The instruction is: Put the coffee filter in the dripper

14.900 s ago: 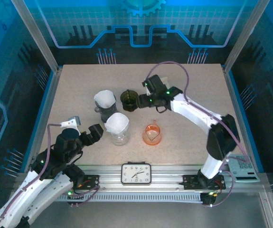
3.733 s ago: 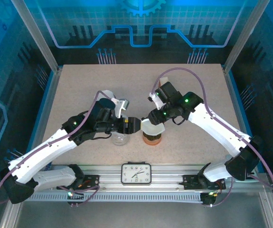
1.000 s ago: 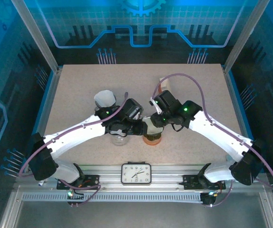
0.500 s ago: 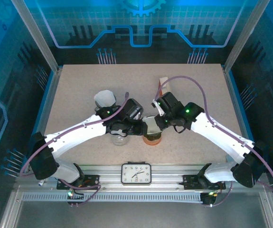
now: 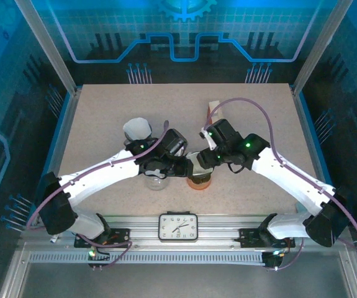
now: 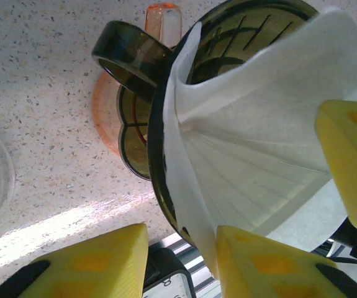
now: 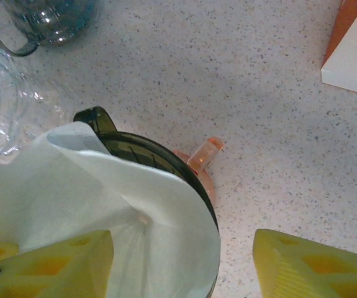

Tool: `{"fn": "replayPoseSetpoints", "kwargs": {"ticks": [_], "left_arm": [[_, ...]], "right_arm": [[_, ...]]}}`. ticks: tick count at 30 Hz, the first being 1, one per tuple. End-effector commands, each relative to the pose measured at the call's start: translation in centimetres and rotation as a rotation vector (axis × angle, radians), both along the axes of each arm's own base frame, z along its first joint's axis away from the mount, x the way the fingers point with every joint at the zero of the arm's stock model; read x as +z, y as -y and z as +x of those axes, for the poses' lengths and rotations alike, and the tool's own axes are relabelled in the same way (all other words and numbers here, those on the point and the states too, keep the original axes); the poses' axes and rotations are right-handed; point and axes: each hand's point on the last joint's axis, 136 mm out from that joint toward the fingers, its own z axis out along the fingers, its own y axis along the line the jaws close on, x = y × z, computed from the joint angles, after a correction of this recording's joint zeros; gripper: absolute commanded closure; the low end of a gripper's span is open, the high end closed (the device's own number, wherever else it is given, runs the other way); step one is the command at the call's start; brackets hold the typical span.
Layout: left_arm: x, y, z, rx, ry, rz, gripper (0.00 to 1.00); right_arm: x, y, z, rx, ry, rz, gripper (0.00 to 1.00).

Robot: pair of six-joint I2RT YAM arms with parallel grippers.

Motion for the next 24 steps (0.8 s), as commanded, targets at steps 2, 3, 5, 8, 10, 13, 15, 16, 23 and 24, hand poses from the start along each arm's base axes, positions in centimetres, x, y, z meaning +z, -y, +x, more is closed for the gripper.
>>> {"fn": "replayPoseSetpoints", "kwargs": {"ticks": [2,3,5,8,10,13,15,16,23,24], "left_arm": [[0.3,0.3,0.1,-0.009,0.006,0.009,0.64],[0.3,0.3,0.1,-0.01,0.005,0.008,0.64],[0.2,0.3,0.1,-0.01,0.005,0.009,0.63],[0.3,0.3,0.1,-0.01,0.007,0.007,0.63],[0.3,0.4,0.1,-0.012,0.006,0.006,0.62],[0.3,0.4,0.1,-0.014,0.007,0.005,0.62],[0.3,0.4,0.1,-0.013,0.007,0.006,0.62],[0.2,0.4,0.1,-0.014,0.007,0.006,0.62],[0.2,0.4,0.1,-0.014,0.005,0.007,0.62],[0.2,0.4,0.1,-0.015,0.007,0.007,0.62]], "right_arm": [[-0.5,-0.5,0.4,-0.001,-0.059,0.025,0.36],[-0.9,-0.5,0.4,-0.001,-0.07,0.016,0.36],[-1.5,-0.6,0.6,-0.001,-0.082,0.011,0.36],[-2.0,-0.9,0.5,0.012,-0.102,0.011,0.35],[-2.5,-0.9,0.6,0.013,-0.112,-0.003,0.34],[-3.2,-0.7,0.7,0.009,-0.123,-0.022,0.34],[-3.6,-0.6,0.7,0.007,-0.127,-0.028,0.34],[-3.9,-0.5,0.7,0.006,-0.132,-0.033,0.34],[-5.5,-0.5,0.9,0.0,-0.154,-0.054,0.34],[-5.7,-0.4,0.9,-0.002,-0.156,-0.058,0.34]]}}
